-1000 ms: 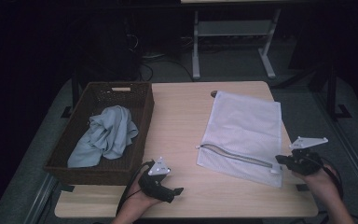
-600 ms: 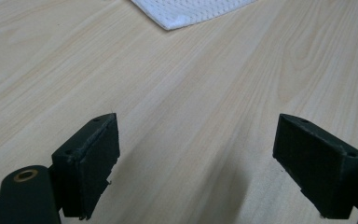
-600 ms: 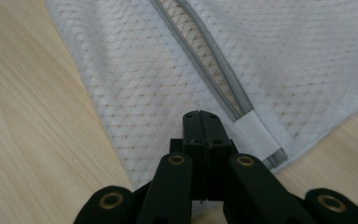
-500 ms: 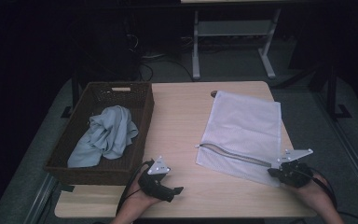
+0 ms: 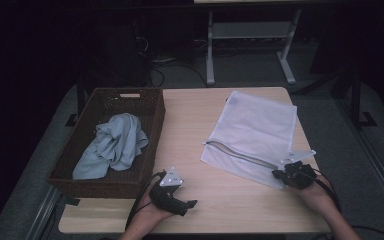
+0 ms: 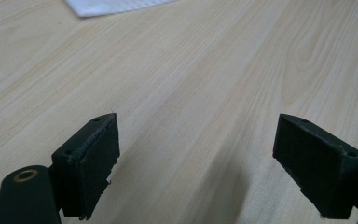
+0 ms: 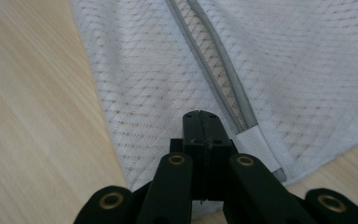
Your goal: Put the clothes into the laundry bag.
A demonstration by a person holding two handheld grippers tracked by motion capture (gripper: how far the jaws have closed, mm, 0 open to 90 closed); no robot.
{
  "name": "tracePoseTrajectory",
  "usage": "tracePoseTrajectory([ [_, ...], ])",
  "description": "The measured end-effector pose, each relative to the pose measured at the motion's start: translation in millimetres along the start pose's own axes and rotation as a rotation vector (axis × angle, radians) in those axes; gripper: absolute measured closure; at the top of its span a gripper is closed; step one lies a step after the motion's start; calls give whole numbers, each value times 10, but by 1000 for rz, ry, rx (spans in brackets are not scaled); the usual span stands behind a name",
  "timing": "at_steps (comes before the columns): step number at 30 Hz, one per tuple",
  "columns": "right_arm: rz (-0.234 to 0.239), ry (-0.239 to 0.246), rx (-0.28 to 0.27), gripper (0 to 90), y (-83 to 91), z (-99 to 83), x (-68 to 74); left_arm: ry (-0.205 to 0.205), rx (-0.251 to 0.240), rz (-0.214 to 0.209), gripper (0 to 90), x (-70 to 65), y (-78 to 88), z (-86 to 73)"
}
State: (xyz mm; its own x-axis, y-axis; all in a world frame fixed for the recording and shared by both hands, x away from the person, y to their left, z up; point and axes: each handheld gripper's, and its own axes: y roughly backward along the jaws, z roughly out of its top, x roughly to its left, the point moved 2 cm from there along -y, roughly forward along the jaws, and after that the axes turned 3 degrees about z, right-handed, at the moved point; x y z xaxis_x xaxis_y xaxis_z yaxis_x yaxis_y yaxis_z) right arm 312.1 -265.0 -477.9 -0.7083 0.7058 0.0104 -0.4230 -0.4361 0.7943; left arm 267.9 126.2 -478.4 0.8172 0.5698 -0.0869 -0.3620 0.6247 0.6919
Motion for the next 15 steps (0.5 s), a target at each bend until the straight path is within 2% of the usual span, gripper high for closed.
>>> tracePoseTrajectory([
  [6, 7, 32, 5, 895, -74, 110, 28, -7, 4, -2, 140, -8, 2, -3],
  [7, -2, 33, -8, 895, -70, 149, 9, -6, 4, -2, 140, -8, 4, -3],
  [9, -20, 8, -45, 895, -49, 230, -84, -6, 5, -2, 140, -7, 5, -2],
  [10, -59, -14, -77, 896, -47, 316, -203, -4, 3, -1, 140, -9, 2, 1],
  [11, -66, -24, -85, 896, -51, 339, -244, -4, 3, -1, 140, -9, 2, 1],
  [12, -103, -42, -99, 895, -85, 404, -376, -8, 3, -2, 140, -12, 3, 3],
  [14, -129, -67, -105, 895, -135, 455, -521, -9, 3, -3, 140, -14, 4, 3],
  [15, -129, -67, -105, 895, -135, 455, -521, -9, 3, -3, 140, -14, 4, 3],
])
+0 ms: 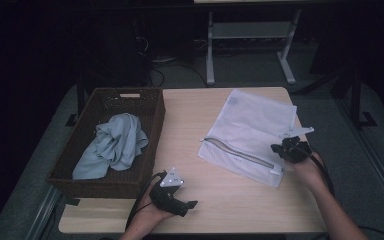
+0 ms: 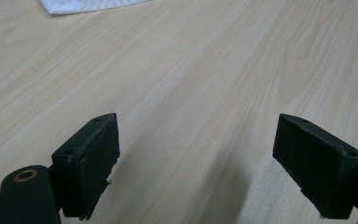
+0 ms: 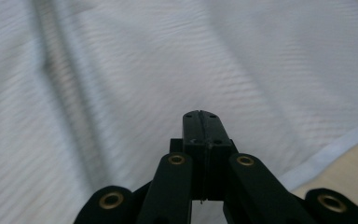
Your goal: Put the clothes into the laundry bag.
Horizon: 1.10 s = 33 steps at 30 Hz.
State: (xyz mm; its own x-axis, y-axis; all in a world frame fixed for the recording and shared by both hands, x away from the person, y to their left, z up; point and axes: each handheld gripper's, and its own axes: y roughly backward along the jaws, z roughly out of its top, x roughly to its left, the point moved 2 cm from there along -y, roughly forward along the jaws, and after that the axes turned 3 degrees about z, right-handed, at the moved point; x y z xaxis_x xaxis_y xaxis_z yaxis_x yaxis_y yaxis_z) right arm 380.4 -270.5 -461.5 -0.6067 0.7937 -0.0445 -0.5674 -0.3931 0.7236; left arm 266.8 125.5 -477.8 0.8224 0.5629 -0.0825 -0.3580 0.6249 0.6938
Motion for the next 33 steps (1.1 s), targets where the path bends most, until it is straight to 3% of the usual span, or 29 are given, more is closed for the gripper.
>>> tracePoseTrajectory([
  [1, -37, -40, -7, 895, -99, 55, -192, 1, 2, -2, 140, 6, -1, -4],
  [4, -84, -77, -4, 895, -197, 85, -407, 4, 2, -4, 140, 9, 1, -9],
  [5, -114, -68, -9, 895, -218, 84, -462, 6, 2, -3, 140, 9, 6, -13],
  [7, -114, -108, -19, 895, -251, 49, -556, 6, 2, -3, 140, 6, 11, -17],
  [11, -135, -124, 31, 895, -297, -69, -671, 4, 4, -3, 140, -5, 14, -22],
  [16, -144, -122, 44, 895, -280, -101, -680, 4, 4, -1, 140, -7, 13, -20],
  [24, -215, -85, 103, 895, -136, -222, -685, 8, 0, -1, 140, -4, 13, -18],
  [29, -200, -134, 93, 895, -4, -360, -737, 8, 2, 1, 140, 1, 16, -16],
  [33, -203, -153, 115, 895, 105, -452, -740, 5, 4, 1, 140, 9, 7, -9],
])
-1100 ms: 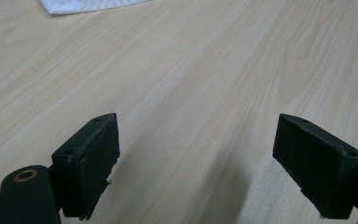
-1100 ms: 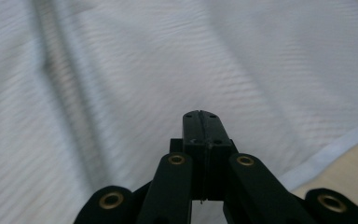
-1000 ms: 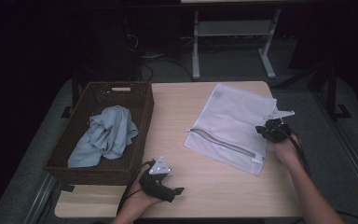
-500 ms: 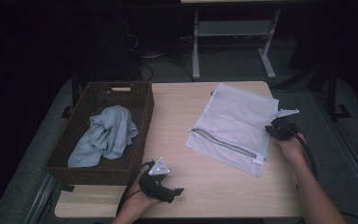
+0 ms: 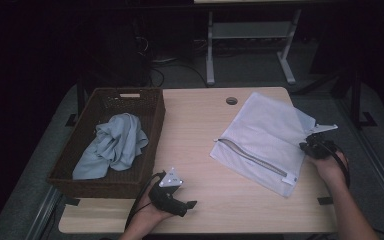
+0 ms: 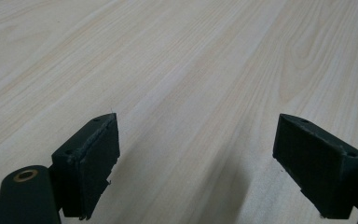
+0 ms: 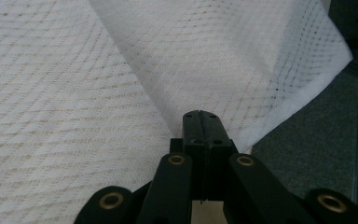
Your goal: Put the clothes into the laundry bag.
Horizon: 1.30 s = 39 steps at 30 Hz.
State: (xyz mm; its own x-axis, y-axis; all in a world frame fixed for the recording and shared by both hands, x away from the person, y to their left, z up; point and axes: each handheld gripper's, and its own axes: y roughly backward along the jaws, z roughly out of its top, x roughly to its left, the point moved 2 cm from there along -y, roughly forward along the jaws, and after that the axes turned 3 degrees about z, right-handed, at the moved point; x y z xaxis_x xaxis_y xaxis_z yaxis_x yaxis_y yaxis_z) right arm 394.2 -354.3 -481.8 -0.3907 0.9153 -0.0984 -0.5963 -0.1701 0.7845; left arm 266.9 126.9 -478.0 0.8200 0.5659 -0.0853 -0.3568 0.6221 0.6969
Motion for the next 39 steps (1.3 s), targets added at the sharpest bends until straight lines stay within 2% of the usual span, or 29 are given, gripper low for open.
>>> tracePoseTrajectory([
  [2, 5, -15, 5, 895, 42, -48, -10, 0, 1, -4, 140, -3, -12, 5],
  [6, 5, -14, 16, 895, 111, -124, -16, -7, 3, -8, 140, -8, -23, 10],
  [9, 15, -18, -10, 895, 130, -99, 0, -6, 0, -8, 140, -6, -21, 14],
  [12, 36, 0, -35, 894, 196, -52, 69, -1, -4, -8, 140, 0, -12, 13],
  [17, 120, 30, -113, 822, 375, 63, 307, 10, -2, -12, 140, 8, -8, 7],
  [20, 169, 66, -132, 761, 450, 77, 482, 10, -2, -12, 140, 5, -5, 7],
  [26, 254, 122, -130, 616, 566, -43, 805, 12, 4, -19, 139, 2, -11, 3],
  [30, 307, 133, -144, 574, 653, -137, 956, 14, 1, -18, 141, -3, 3, 0],
  [34, 322, 145, -163, 529, 743, -208, 1074, 13, -4, -20, 141, -2, 2, 7],
  [35, 339, 144, -173, 505, 813, -265, 1157, 4, 2, -24, 141, -2, -3, 7],
  [39, 331, 160, -179, 463, 910, -353, 1306, 1, 1, -30, 141, -28, 9, 8],
])
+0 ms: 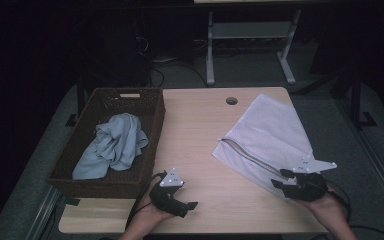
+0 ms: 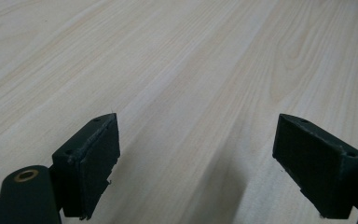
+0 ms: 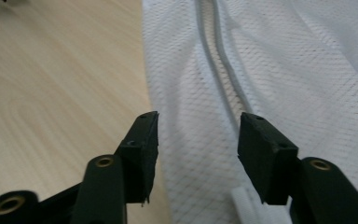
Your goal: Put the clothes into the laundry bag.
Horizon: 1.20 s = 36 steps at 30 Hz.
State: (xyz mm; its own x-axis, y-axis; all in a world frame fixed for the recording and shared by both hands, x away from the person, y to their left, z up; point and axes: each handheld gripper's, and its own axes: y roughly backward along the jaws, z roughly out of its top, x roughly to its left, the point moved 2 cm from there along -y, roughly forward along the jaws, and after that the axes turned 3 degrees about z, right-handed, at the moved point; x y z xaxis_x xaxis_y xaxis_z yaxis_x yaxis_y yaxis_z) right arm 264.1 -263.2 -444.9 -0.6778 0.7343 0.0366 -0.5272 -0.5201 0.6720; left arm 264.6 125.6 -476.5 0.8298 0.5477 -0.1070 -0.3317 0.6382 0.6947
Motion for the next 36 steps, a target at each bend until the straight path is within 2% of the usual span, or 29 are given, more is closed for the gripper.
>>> tracePoseTrajectory([
  [1, -8, 16, 0, 453, 13, -4, 57, -1, -2, -2, 141, -6, 10, 3],
  [3, 27, 5, -22, 445, 24, -4, 147, 3, -9, -7, 141, -25, 35, 16],
  [4, 27, 5, -22, 445, 24, -4, 147, 3, -9, -7, 141, -25, 35, 16],
  [5, 69, 16, -29, 423, -15, 21, 242, -1, -27, -12, 141, -42, 74, 48],
  [8, 70, 53, -19, 386, -99, 53, 295, -7, -29, -15, 140, -47, 113, 87],
  [11, 101, 74, -20, 360, -225, 56, 341, -12, -24, -20, 140, -37, 156, 120],
  [16, 129, 96, -4, 312, -316, 23, 366, -2, -38, -15, 140, -16, 221, 181],
  [17, 154, 101, 2, 291, -347, 7, 378, -5, -36, -9, 140, -6, 250, 221],
  [20, 183, 98, 8, 278, -369, -8, 402, -10, -45, -2, 140, 11, 298, 291],
  [24, 189, 117, 9, 277, -389, -18, 426, 4, -55, -24, 140, 14, 347, 373],
  [30, 193, 127, -11, 236, -412, 20, 422, -14, -63, -21, 140, -15, 434, 465],
  [31, 195, 118, -13, 234, -436, 59, 404, -18, -70, -9, 140, -16, 485, 512],
  [36, 204, 134, -19, 213, -507, 120, 385, -25, -76, 13, 140, 8, 600, 619],
])
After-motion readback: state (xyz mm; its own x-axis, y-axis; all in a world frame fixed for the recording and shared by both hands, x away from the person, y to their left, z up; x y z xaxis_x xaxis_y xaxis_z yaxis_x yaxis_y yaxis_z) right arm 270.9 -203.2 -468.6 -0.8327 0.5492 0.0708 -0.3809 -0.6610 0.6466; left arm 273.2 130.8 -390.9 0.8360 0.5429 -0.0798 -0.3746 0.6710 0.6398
